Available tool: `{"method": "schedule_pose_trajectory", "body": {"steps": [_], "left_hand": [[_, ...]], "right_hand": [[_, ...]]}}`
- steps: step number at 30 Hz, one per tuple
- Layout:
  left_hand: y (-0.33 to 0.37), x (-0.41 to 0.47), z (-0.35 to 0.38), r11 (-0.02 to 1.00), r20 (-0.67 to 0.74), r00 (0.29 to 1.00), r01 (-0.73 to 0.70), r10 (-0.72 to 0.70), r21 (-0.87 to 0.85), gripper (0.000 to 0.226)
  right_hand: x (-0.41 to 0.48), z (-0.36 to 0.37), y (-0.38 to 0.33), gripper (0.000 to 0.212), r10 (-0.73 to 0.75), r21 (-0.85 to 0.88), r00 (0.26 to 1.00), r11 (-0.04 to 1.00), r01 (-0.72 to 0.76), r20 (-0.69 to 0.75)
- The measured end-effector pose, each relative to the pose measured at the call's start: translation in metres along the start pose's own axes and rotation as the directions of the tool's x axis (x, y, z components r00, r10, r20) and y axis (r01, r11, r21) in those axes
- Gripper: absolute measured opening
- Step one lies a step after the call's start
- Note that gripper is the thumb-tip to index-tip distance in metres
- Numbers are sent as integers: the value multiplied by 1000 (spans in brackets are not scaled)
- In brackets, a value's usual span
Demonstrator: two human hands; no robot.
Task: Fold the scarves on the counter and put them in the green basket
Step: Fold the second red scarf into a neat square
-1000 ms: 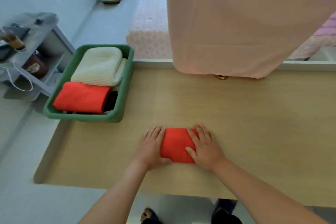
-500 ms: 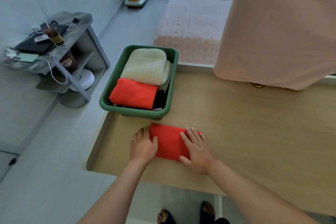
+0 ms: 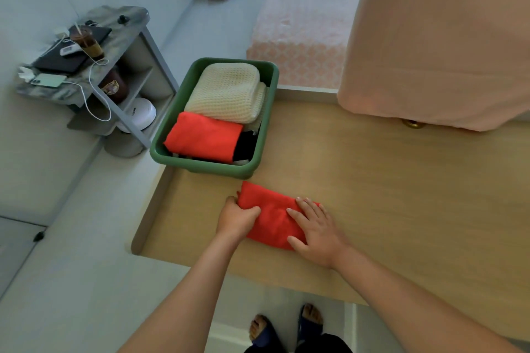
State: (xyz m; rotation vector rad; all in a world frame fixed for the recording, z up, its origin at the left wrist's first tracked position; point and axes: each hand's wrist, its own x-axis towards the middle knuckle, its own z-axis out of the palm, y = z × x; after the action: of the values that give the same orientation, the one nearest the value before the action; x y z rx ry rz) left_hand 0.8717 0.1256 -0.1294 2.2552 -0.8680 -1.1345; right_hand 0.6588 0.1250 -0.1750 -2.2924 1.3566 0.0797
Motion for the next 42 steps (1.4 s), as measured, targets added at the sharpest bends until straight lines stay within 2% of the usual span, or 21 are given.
{"method": "schedule_pose_trajectory", "body": {"steps": [2, 4, 8, 10, 12, 15, 18, 22, 24, 27, 30, 33, 35, 37, 39, 41, 42], "left_hand": [[5, -14, -3, 989, 14, 990, -138, 139, -59, 29], [8, -27, -11, 953, 41, 954, -293, 297, -80, 35], [22, -47, -34, 840, 136, 834, -509, 535, -187, 71], [33, -53, -45, 796, 159, 783, -571, 601, -199, 69], [42, -56, -58, 759, 145, 747, -623, 649, -192, 52], [50, -54, -82, 747, 91, 749, -627, 656, -219, 39], [57, -48, -110, 741, 27, 753, -639, 657, -205, 35], [64, -32, -146, 709, -75, 730, -679, 679, -189, 27], [67, -20, -164, 690, -167, 708, -706, 686, -161, 20], [75, 4, -190, 687, -241, 697, -713, 675, -138, 21], [84, 33, -213, 725, -215, 722, -684, 658, -78, 28], [86, 71, -224, 755, -128, 750, -655, 649, -9, 35], [83, 96, -224, 759, -68, 756, -650, 651, 36, 42], [79, 114, -218, 758, -27, 759, -645, 650, 93, 50], [74, 127, -211, 693, -73, 694, -694, 716, 195, 55], [75, 135, -205, 486, -88, 498, -767, 862, 418, 53], [76, 140, -203, 345, -25, 388, -787, 921, 511, 47]], "right_hand": [[1, -6, 1, 82, 8, 43, 998, 999, -5, -69], [2, -16, 1, 83, 39, 150, 988, 989, -16, -151], [10, -52, -6, 99, 19, 310, 989, 950, 28, -149], [16, -66, -13, 92, -31, 341, 990, 937, 76, -136], [21, -76, -22, 68, -56, 385, 989, 917, 104, -133], [23, -88, -37, 23, -15, 485, 986, 869, 96, -169], [28, -112, -57, 5, -26, 471, 971, 871, 139, -239], [51, -152, -95, 11, -111, 177, 900, 963, 202, -422], [70, -166, -115, 22, -158, 47, 859, 977, 207, -487], [102, -182, -143, 24, -208, -124, 829, 978, 167, -519], [129, -193, -168, 28, -151, -77, 835, 989, 130, -529], [155, -197, -182, 37, 33, 87, 932, 996, -2, -361], [169, -190, -180, 43, 100, 96, 961, 992, -78, -259], [179, -178, -173, 44, 120, 45, 969, 993, -112, -216], [187, -169, -168, 42, 121, 13, 958, 992, -122, -259], [194, -163, -167, 42, 82, -75, 922, 990, -119, -378], [197, -159, -168, 42, 50, -149, 896, 981, -128, -441]]}}
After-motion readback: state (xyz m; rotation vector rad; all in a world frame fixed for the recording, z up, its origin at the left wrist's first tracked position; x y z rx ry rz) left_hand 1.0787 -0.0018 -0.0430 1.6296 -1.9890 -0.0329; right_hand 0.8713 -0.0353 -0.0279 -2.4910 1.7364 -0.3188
